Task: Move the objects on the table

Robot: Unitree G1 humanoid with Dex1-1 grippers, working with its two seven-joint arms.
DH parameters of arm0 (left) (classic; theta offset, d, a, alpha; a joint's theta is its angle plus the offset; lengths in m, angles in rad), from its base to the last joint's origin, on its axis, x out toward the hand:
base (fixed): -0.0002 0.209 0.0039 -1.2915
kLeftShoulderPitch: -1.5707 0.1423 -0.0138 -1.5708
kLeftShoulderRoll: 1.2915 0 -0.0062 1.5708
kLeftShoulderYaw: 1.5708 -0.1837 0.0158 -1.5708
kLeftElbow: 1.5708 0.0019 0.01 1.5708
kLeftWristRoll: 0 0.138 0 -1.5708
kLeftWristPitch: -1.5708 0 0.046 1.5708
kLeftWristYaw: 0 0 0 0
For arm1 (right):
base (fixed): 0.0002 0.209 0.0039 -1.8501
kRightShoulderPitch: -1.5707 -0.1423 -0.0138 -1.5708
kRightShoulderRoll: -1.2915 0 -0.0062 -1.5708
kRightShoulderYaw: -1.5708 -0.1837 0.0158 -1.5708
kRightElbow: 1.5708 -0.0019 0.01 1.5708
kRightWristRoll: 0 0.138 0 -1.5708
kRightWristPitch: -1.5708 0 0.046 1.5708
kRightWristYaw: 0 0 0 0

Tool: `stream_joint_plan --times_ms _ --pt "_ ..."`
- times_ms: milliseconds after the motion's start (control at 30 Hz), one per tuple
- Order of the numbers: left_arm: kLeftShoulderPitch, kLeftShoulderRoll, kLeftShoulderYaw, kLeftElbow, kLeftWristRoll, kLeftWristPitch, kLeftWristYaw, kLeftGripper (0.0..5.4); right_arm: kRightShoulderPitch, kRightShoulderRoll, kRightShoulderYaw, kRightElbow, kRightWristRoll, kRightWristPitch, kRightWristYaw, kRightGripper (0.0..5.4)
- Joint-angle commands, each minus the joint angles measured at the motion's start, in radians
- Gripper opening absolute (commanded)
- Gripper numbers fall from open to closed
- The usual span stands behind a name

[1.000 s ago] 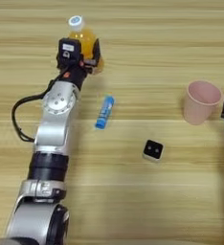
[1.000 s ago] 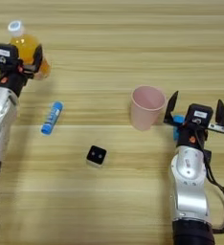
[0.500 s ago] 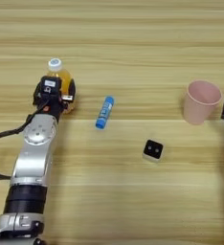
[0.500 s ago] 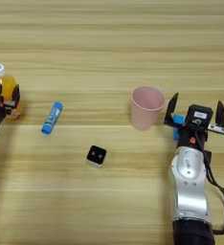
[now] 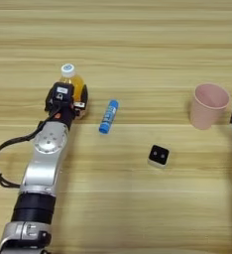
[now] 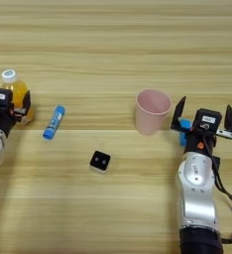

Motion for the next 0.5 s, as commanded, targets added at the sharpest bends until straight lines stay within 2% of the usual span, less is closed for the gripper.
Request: stream_joint_plan --times_ms 33,67,100,300,500 --pt "-0.009 -0.002 -0.018 0.047 0.010 0.002 -0.009 3.41 -0.008 -0.004 -0.002 0.004 0.000 0.002 0.005 5.40" --pt "-0.009 -0.001 -0.020 0.051 0.009 0.001 -0.010 3.41 -0.008 -0.004 -0.002 0.004 0.000 0.002 0.005 5.40" --pt "-0.011 0.001 -0.022 0.055 0.008 -0.002 -0.014 3.70 -0.008 -0.004 -0.002 0.004 0.000 0.002 0.005 5.40" --pt "-0.013 0.003 -0.024 0.071 0.009 -0.007 -0.011 4.44 -0.007 -0.004 -0.003 0.004 0.000 0.001 0.005 5.40" --pt "0.000 0.011 -0.023 0.058 0.010 -0.002 -0.008 4.87 -0.008 -0.003 -0.003 0.004 -0.001 0.001 0.004 5.40"
